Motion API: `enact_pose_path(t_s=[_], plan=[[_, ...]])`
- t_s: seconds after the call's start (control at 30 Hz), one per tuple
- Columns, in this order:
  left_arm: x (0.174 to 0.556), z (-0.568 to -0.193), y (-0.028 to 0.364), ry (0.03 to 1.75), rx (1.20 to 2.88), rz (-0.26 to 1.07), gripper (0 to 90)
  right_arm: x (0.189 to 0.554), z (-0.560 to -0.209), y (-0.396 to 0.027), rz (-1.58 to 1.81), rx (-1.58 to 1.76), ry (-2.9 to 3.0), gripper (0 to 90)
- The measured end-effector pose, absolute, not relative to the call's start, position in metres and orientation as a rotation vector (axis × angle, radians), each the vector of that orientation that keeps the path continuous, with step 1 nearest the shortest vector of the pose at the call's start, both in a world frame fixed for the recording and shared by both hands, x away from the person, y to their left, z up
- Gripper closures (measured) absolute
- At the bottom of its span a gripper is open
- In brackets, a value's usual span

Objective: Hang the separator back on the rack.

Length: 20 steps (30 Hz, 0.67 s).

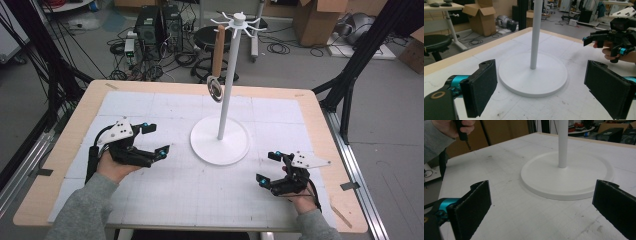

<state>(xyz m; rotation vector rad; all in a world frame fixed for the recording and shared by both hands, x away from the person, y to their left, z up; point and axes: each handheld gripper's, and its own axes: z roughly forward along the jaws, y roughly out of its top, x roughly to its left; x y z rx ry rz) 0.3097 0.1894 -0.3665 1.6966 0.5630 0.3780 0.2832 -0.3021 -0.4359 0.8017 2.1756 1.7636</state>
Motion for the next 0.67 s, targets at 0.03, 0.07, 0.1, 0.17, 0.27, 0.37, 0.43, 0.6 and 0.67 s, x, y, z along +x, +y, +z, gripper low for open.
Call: enact_pose_path(t_s=[0.03,0.07,0.1,0.17,0.27,0.37,0.43,0.6,0.67], plan=[[0.309,-0.369,0.192,0.569,1.693,0.382,11.9,0.283,-0.436,-0.302,1.767,0.797,2.174,1.2],[0.309,-0.370,0.195,0.576,1.695,0.385,11.9,0.283,-0.435,-0.303,1.769,0.797,2.169,1.2],[0.308,-0.372,0.198,0.586,1.690,0.388,11.9,0.283,-0.436,-0.303,1.766,0.800,2.168,1.2],[0.306,-0.377,0.203,0.596,1.692,0.402,11.9,0.284,-0.436,-0.303,1.766,0.807,2.167,1.1],[0.305,-0.384,0.210,0.620,1.705,0.409,11.9,0.284,-0.436,-0.303,1.763,0.803,2.167,1.2],[0.302,-0.392,0.217,0.643,1.726,0.425,12.0,0.283,-0.436,-0.303,1.755,0.799,2.174,1.2],[0.301,-0.396,0.223,0.656,1.716,0.425,12.0,0.283,-0.436,-0.303,1.753,0.798,2.172,1.2],[0.298,-0.407,0.235,0.695,1.705,0.434,12.0,0.283,-0.436,-0.303,1.752,0.803,2.173,1.2],[0.298,-0.411,0.238,0.718,1.720,0.432,12.0,0.283,-0.436,-0.303,1.754,0.801,2.170,1.1]])
